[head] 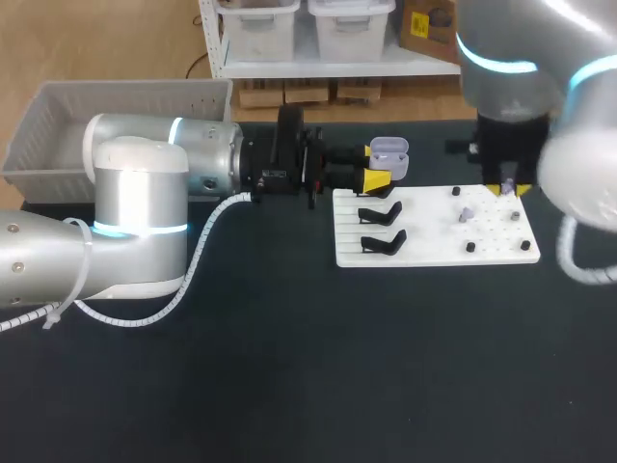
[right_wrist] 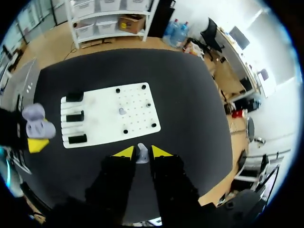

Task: Pick up each earbud case from the left stands, insert the matching earbuds, close the lid, and place the case in the box.

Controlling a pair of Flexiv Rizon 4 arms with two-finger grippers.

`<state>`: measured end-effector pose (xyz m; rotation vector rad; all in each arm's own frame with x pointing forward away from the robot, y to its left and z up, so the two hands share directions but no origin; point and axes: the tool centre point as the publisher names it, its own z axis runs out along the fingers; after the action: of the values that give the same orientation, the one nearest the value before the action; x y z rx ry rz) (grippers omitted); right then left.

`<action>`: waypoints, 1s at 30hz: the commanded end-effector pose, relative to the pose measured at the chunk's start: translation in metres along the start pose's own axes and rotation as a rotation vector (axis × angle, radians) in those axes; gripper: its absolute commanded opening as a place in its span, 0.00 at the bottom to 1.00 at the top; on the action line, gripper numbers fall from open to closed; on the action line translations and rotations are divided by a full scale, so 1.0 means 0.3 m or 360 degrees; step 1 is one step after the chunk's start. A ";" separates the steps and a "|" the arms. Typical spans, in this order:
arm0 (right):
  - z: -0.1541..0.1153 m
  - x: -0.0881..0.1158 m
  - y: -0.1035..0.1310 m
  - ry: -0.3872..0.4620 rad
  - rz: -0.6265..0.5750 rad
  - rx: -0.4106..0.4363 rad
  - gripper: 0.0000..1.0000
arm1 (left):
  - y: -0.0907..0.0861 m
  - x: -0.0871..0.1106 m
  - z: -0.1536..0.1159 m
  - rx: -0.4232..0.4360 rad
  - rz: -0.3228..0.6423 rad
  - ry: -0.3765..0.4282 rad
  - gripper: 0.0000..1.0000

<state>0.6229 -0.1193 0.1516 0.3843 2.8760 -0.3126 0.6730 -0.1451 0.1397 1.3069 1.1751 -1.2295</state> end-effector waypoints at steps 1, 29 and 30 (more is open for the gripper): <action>-0.019 -0.024 0.034 0.0166 0.0225 0.0025 0.00 | -0.002 0.002 -0.001 -0.0004 0.0004 -0.0004 0.00; -0.125 -0.038 0.153 0.0174 0.0691 0.0121 0.00 | -0.002 0.002 -0.001 -0.0004 0.0004 -0.0004 0.00; -0.138 -0.043 0.159 0.0177 0.0736 0.0119 0.00 | -0.002 0.002 -0.001 -0.0004 0.0004 -0.0004 0.00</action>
<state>0.6331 -0.0746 0.1745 1.0220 2.7764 -0.2736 0.6730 -0.1451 0.1397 1.3069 1.1751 -1.2295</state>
